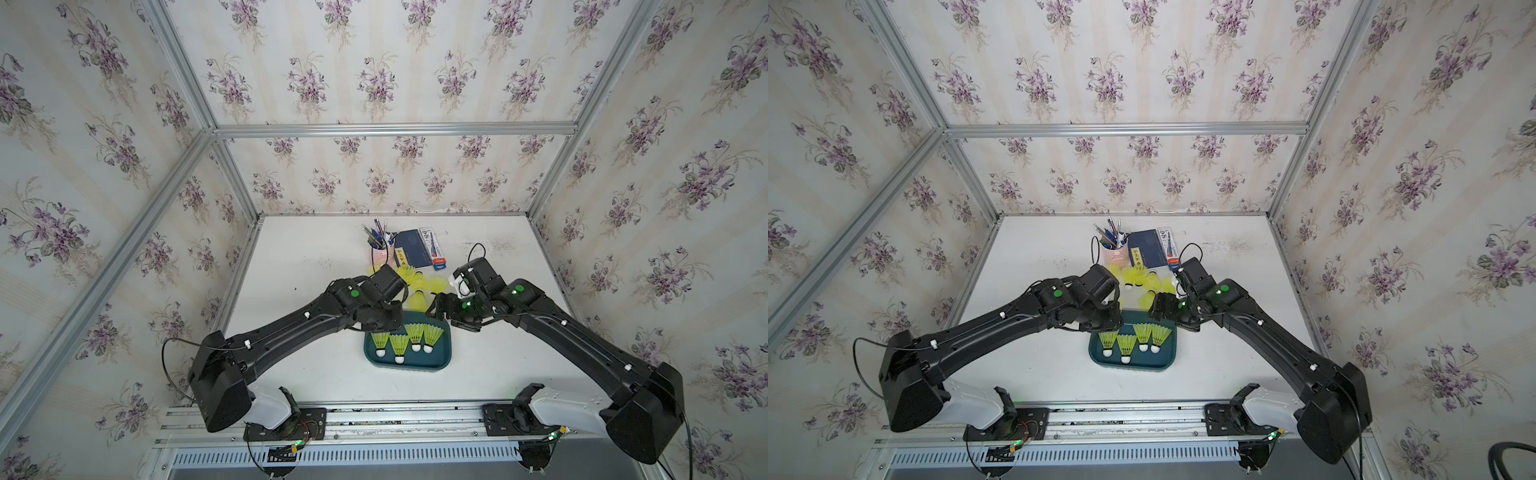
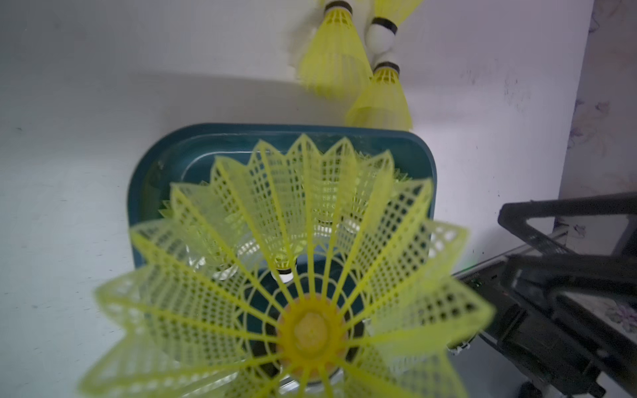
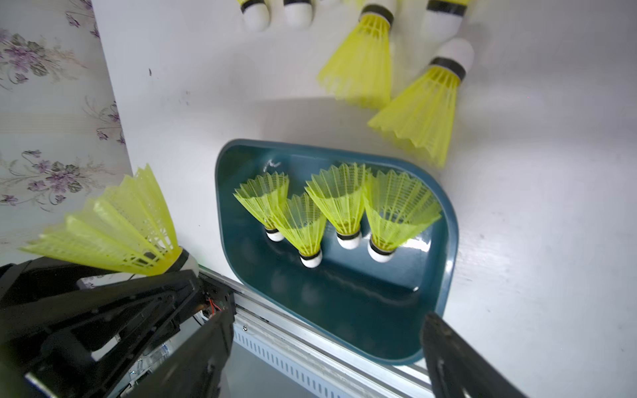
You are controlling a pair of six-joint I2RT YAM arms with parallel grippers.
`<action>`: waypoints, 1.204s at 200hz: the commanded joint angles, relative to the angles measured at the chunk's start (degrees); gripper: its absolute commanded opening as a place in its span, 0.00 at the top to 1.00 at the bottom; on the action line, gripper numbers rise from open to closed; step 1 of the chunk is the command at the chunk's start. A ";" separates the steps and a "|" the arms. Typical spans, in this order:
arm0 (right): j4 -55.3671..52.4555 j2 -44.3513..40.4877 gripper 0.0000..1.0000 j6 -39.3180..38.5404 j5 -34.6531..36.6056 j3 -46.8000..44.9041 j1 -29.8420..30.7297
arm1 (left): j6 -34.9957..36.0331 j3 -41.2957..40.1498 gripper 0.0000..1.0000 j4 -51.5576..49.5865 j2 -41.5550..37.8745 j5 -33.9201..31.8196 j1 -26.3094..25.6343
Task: Put the shuttlecocks into the storage box
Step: Place the shuttlecock in the storage box.
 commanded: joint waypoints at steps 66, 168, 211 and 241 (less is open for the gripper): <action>-6.61 -7.06 0.14 2.82 0.31 -5.42 2.38 | 0.35 -4.19 0.72 12.87 4.76 0.06 -8.86; -6.63 -9.62 0.15 3.53 0.32 -9.53 2.37 | -1.38 -1.00 0.72 13.14 12.48 -2.29 -11.82; -4.93 -8.02 0.15 2.61 -1.80 -10.00 2.36 | -1.72 -0.70 0.72 13.10 14.16 -3.00 -11.95; -4.91 -7.22 0.15 1.98 -1.91 -10.30 2.33 | -1.91 -0.78 0.72 13.60 15.19 -2.97 -11.99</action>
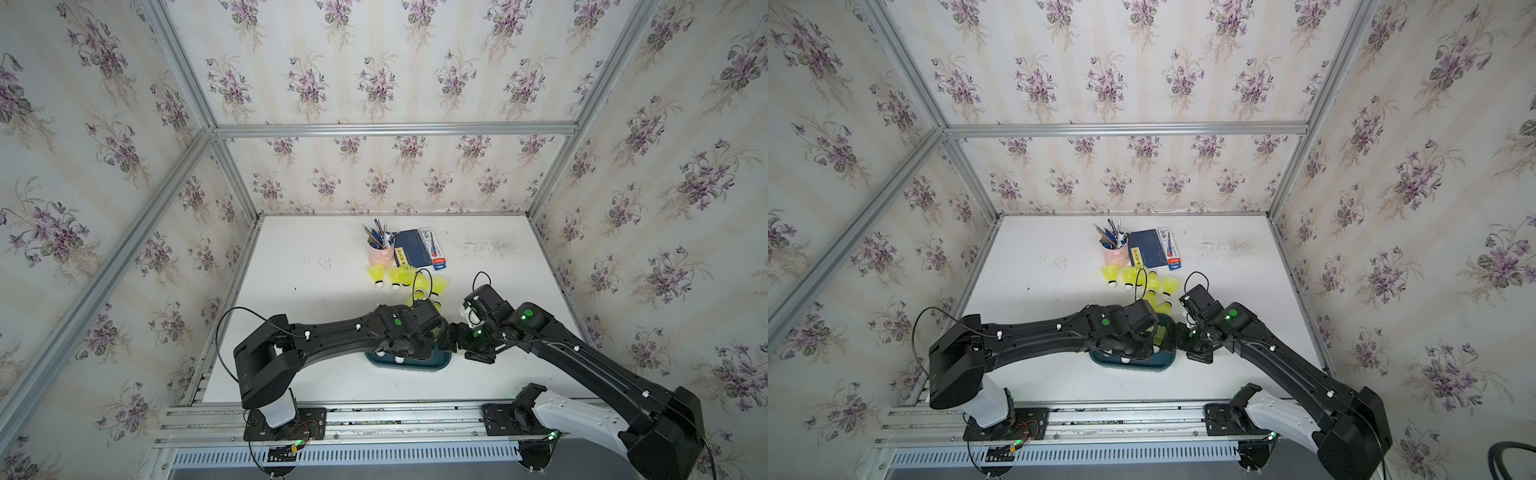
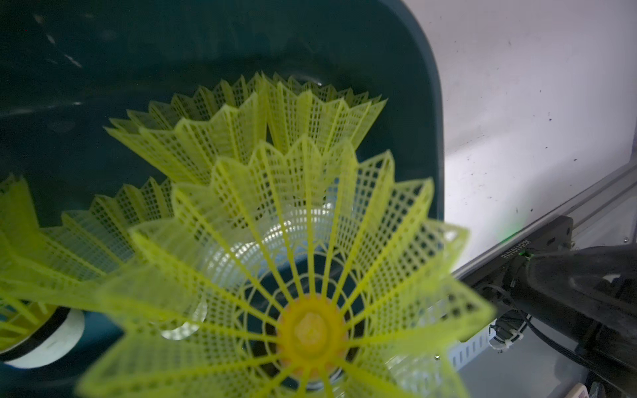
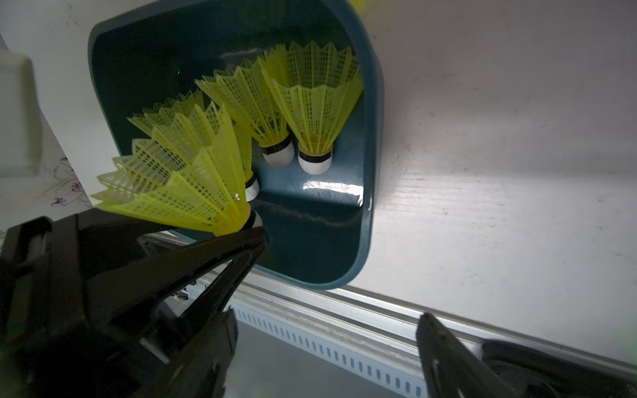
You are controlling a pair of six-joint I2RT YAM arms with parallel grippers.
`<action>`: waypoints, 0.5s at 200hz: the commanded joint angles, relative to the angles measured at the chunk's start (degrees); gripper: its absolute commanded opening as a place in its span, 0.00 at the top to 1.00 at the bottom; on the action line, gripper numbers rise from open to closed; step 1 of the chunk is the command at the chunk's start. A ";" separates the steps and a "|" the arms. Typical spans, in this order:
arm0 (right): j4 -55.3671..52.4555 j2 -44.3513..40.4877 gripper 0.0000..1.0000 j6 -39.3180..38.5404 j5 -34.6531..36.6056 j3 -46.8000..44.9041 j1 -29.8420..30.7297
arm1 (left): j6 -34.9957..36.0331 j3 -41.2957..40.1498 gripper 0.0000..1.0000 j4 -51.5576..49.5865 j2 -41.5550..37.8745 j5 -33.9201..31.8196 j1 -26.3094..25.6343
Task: Put the shuttlecocks into the storage box
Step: Place the shuttlecock in the storage box.
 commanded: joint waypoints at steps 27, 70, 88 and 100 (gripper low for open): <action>0.85 0.97 0.15 -0.92 -0.30 -0.10 0.00 | -0.60 0.14 0.72 0.99 0.91 -0.98 -0.15; 1.43 1.65 0.15 -0.76 -0.15 0.01 0.00 | -1.20 -0.49 0.70 0.89 1.34 -0.91 -0.49; 1.51 1.86 0.15 -0.95 -0.03 0.04 0.03 | -1.24 -0.58 0.67 0.87 1.42 -0.59 -0.59; 1.48 1.96 0.15 -0.92 0.07 -0.02 0.06 | -1.07 -0.58 0.63 1.06 1.64 -0.11 -0.60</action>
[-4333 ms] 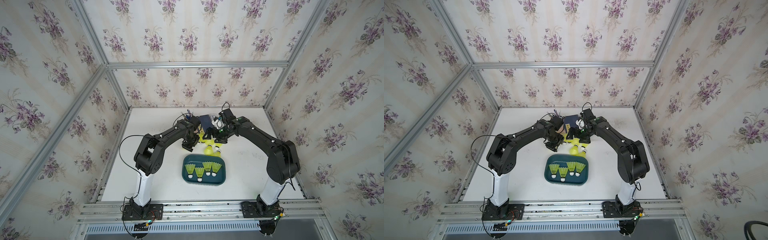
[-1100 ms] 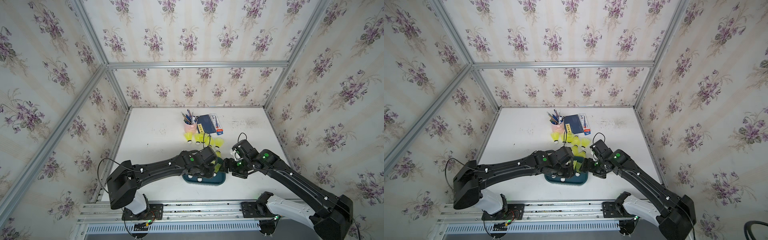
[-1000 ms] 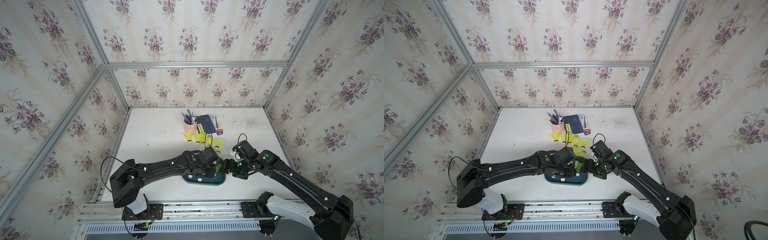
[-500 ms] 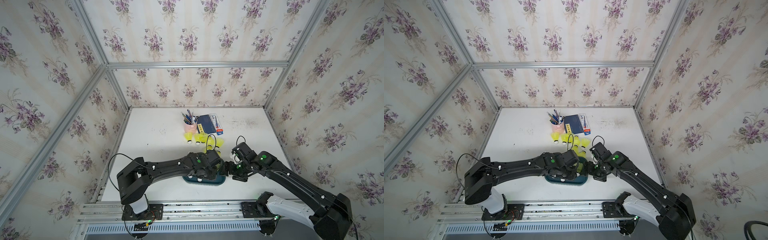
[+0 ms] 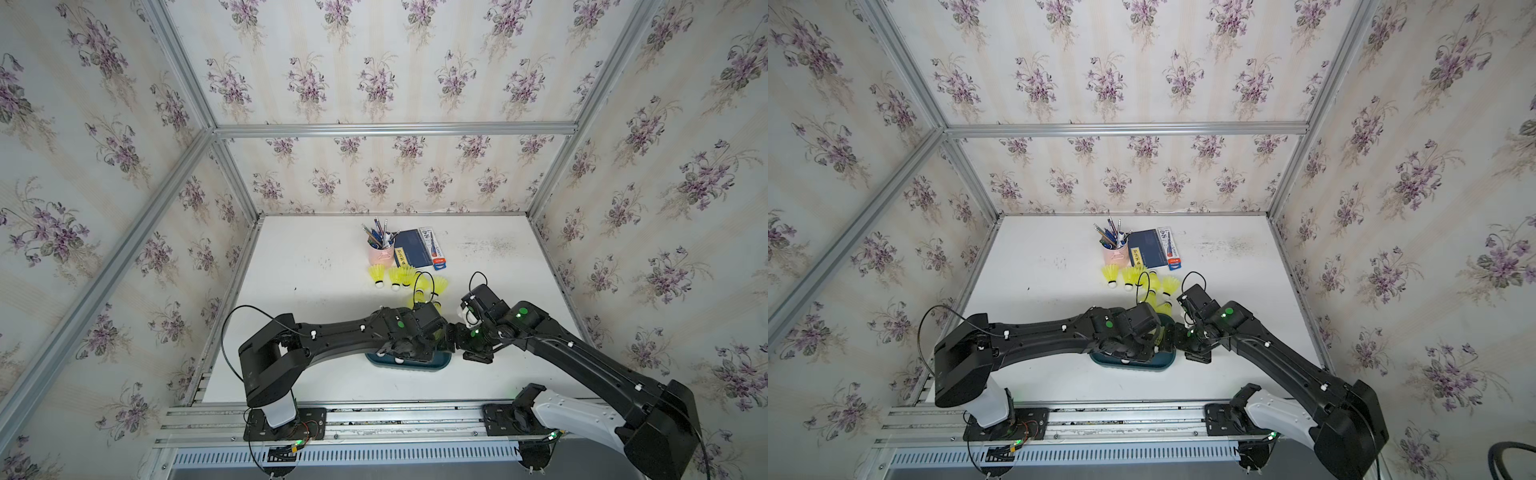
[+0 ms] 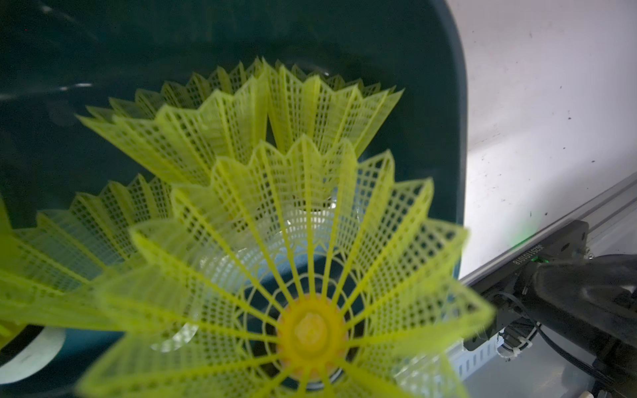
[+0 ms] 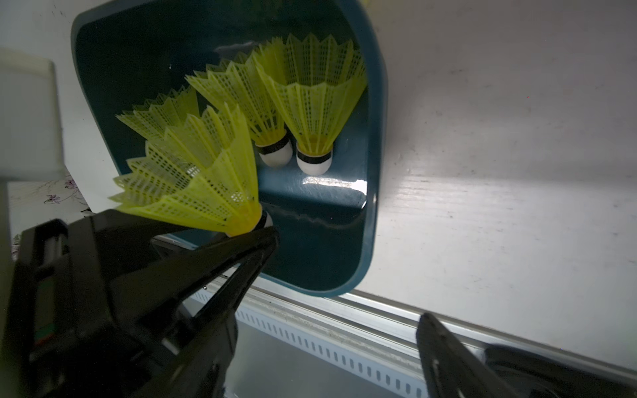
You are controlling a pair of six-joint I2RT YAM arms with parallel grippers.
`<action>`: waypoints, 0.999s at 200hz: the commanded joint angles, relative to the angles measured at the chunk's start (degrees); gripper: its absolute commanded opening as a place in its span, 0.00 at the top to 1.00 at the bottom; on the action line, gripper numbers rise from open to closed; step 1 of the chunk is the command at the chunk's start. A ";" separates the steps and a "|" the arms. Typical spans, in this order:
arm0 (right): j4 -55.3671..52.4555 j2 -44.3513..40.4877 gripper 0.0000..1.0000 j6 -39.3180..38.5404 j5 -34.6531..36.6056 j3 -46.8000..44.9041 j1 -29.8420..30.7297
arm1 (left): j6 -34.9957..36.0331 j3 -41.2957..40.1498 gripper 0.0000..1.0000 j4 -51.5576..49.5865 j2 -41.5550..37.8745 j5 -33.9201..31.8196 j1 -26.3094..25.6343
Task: Put the shuttlecocks into the storage box
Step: Place the shuttlecock in the storage box.
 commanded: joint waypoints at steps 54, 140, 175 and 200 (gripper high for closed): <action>0.89 0.88 0.15 -0.69 0.72 0.43 0.04 | 0.52 1.17 0.53 -1.95 1.46 0.14 -0.16; 0.71 1.24 0.15 -0.83 1.59 0.93 0.02 | 1.48 2.31 0.48 -4.68 -0.27 -1.02 -0.16; 0.18 1.70 0.15 -0.76 2.69 2.25 0.00 | 2.44 2.20 0.34 -5.46 -1.75 -1.73 -0.17; 0.01 2.05 0.15 -0.82 3.20 2.97 0.03 | 3.06 2.66 0.25 -5.72 -2.35 -1.73 -0.21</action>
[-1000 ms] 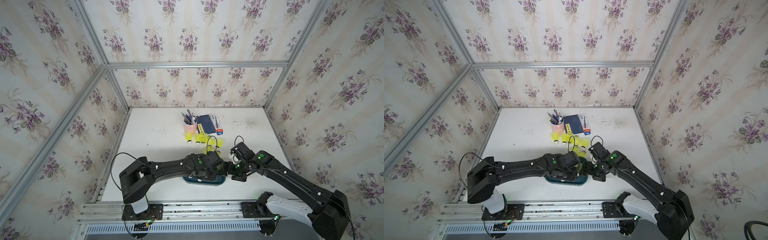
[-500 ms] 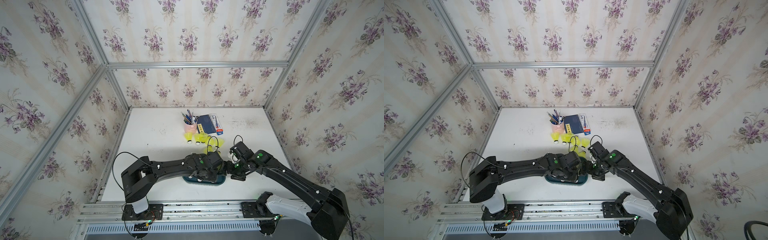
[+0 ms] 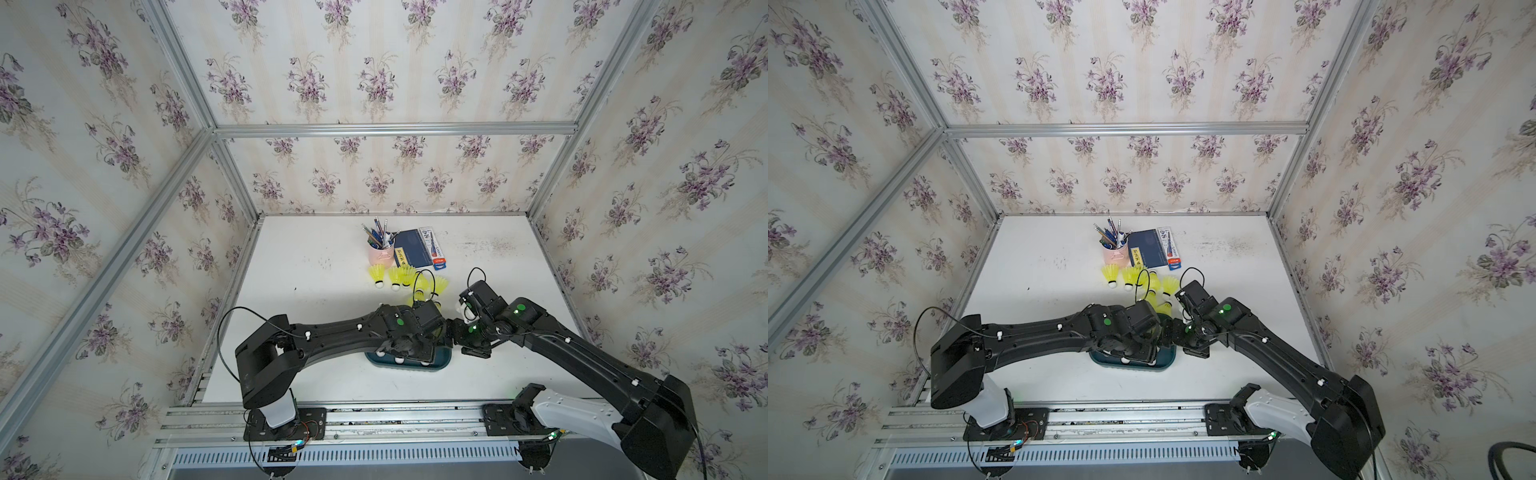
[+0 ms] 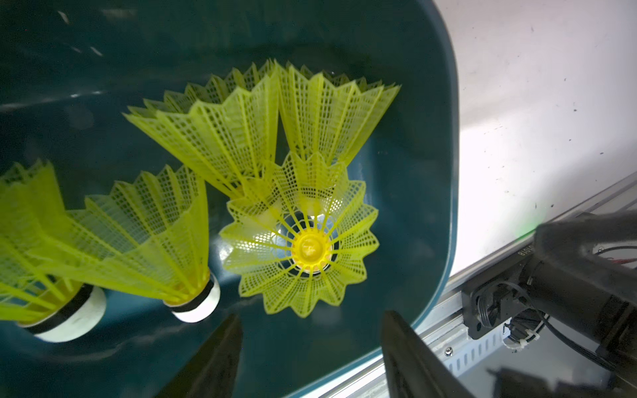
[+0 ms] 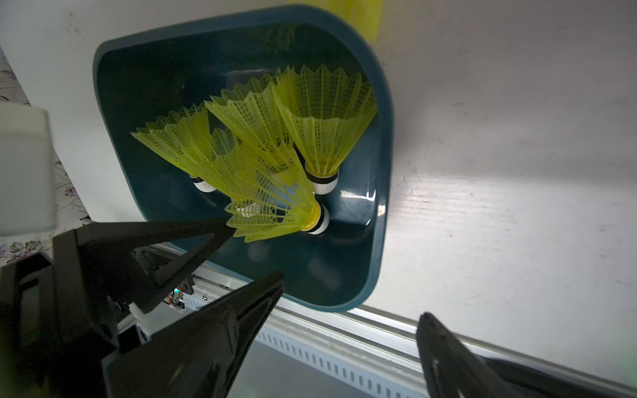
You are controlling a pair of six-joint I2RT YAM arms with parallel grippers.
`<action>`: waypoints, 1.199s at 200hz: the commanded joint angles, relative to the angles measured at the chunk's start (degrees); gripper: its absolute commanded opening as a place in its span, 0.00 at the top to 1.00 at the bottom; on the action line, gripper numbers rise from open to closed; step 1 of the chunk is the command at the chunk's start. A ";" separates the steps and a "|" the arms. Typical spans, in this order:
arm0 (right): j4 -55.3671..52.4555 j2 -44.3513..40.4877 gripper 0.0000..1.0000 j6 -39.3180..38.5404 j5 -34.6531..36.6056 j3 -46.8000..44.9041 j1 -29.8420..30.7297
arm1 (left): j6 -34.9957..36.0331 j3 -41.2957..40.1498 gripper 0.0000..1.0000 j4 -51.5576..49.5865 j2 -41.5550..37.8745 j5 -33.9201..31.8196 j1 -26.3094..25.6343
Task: Put the shuttlecocks into the storage box
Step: Place the shuttlecock in the storage box.
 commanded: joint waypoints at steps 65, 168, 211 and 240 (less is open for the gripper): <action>-0.86 2.57 0.17 0.35 5.49 6.51 -0.44 | 3.88 3.04 0.00 -5.20 -6.46 -4.61 0.21; 5.38 16.29 0.38 -1.87 9.52 16.06 -9.32 | 13.44 8.59 0.00 -9.60 -9.39 2.96 14.10; 9.04 24.09 0.47 -4.04 10.69 19.69 -10.46 | 15.76 8.87 0.00 -6.45 -6.39 8.85 19.38; 11.31 29.75 0.50 -4.75 12.31 22.12 -10.46 | 17.86 12.12 0.00 -5.85 -1.84 11.84 21.36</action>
